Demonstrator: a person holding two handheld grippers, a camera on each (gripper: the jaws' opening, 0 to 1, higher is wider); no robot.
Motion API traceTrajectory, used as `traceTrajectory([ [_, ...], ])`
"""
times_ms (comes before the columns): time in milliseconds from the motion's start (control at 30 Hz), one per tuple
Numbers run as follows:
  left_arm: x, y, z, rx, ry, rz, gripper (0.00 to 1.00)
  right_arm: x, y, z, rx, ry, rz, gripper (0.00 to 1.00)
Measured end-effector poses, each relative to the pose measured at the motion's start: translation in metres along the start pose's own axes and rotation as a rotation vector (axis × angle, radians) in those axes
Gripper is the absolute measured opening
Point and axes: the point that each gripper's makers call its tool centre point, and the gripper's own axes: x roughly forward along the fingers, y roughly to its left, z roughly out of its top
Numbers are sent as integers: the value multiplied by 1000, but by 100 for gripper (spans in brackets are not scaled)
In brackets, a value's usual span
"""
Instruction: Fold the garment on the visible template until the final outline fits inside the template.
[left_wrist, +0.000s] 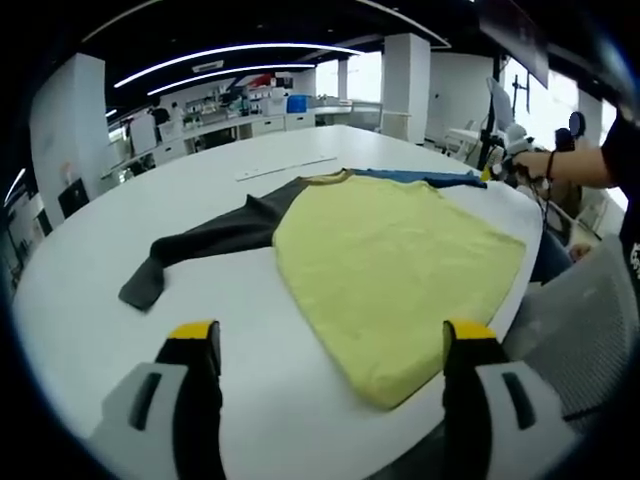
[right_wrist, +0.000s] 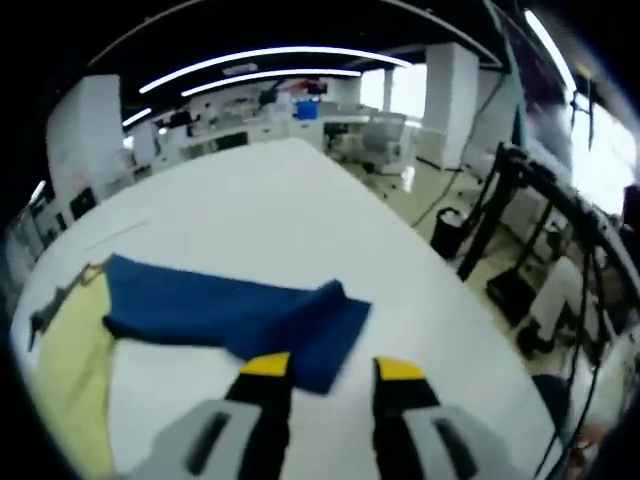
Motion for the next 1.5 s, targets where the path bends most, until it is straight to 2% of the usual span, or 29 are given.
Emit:
traceTrajectory([
  [333, -1, 2, -3, -7, 1, 10, 89, 3, 5, -4, 18, 27, -7, 23],
  [467, -1, 3, -3, -11, -1, 14, 89, 0, 10, -4, 28, 15, -13, 20],
  [567, -1, 4, -4, -12, 1, 18, 88, 0, 9, -6, 34, 16, -19, 15],
  [733, -1, 4, -2, -11, 1, 20, 89, 2, 0, -7, 117, 42, -27, 9],
  [900, 0, 3, 0, -12, -2, 21, 88, 7, -5, -8, 121, 72, -1, 0],
  [1033, -1, 4, 1, -13, -6, 21, 89, 8, -11, -6, 96, 80, 19, 0],
  [1133, -1, 4, 1, -9, -6, 23, 89, 6, -21, -5, 47, 81, 5, 0],
  [1333, -1, 5, 1, -11, -9, 24, 90, -8, -34, -1, 1, 68, -12, 0],
  [1500, -2, 2, 5, -6, -17, 16, 92, -7, -44, 2, -13, 64, -15, 0],
])
